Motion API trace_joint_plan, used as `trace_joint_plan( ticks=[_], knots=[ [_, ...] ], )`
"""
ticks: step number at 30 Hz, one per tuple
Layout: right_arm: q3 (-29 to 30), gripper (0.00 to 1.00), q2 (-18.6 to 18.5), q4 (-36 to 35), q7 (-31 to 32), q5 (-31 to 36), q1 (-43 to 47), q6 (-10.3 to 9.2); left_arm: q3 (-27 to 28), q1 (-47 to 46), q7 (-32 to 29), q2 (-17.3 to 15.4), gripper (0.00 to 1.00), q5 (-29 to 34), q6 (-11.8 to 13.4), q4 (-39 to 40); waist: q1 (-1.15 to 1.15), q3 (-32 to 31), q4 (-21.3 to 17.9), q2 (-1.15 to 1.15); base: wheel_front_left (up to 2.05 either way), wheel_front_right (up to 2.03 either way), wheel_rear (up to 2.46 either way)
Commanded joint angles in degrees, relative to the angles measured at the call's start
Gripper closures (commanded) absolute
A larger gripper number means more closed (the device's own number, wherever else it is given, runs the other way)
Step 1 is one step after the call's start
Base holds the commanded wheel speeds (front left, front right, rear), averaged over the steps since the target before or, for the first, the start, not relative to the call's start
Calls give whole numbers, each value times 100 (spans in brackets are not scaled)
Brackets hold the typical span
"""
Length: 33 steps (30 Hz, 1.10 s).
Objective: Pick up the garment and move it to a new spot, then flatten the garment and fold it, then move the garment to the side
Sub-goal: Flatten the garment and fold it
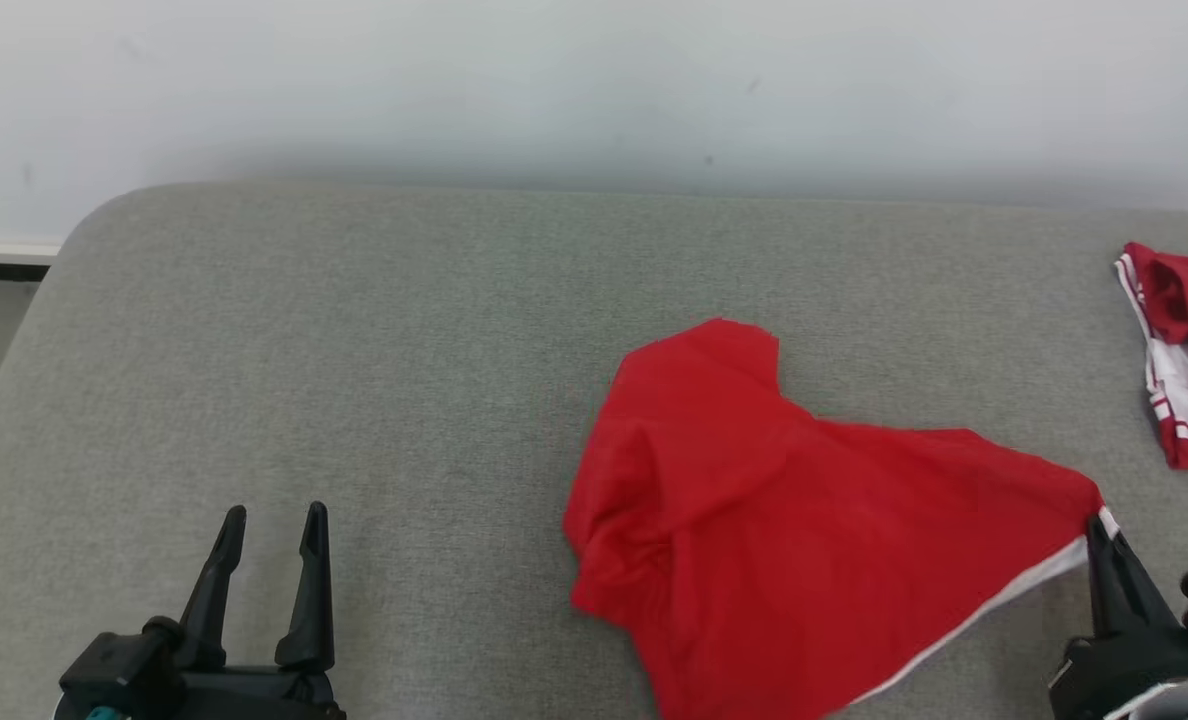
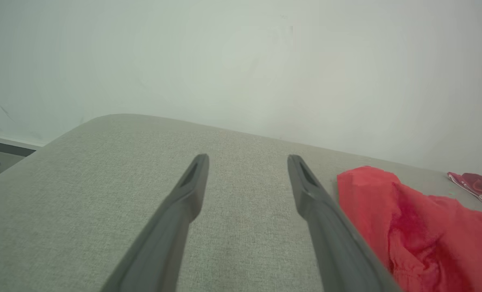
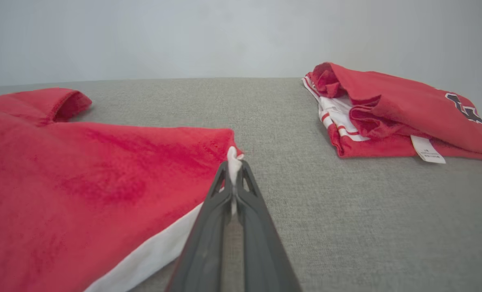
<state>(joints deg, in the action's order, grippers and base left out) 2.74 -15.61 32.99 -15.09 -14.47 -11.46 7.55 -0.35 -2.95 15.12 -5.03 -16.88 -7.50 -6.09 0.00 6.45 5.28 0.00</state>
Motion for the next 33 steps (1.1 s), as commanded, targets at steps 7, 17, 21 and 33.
trace_joint_plan(
  ticks=[7, 17, 21, 33],
  knots=[
    [311, 0, 250, -602, 18, 285, 294, -16, -31, 72, 0, -26, 0, 7, 8, 7, 0, -58, -167, 0, 0, 0, 0],
    [156, 0, 662, -1922, -10, 561, 498, -16, -31, 172, 0, -67, 0, 31, 8, -34, 0, -280, -202, 0, 0, 0, 0],
    [-196, 0, 772, -2409, -6, 544, 744, -16, -26, 249, 0, -46, 0, 68, 8, -32, 0, -358, -214, 0, 0, 0, 0],
    [-547, 0, 967, -2653, -5, 453, 1072, -17, -714, 238, 0, -160, 0, 39, 8, -241, 0, -417, -288, 0, 0, 0, 0]
  ],
)
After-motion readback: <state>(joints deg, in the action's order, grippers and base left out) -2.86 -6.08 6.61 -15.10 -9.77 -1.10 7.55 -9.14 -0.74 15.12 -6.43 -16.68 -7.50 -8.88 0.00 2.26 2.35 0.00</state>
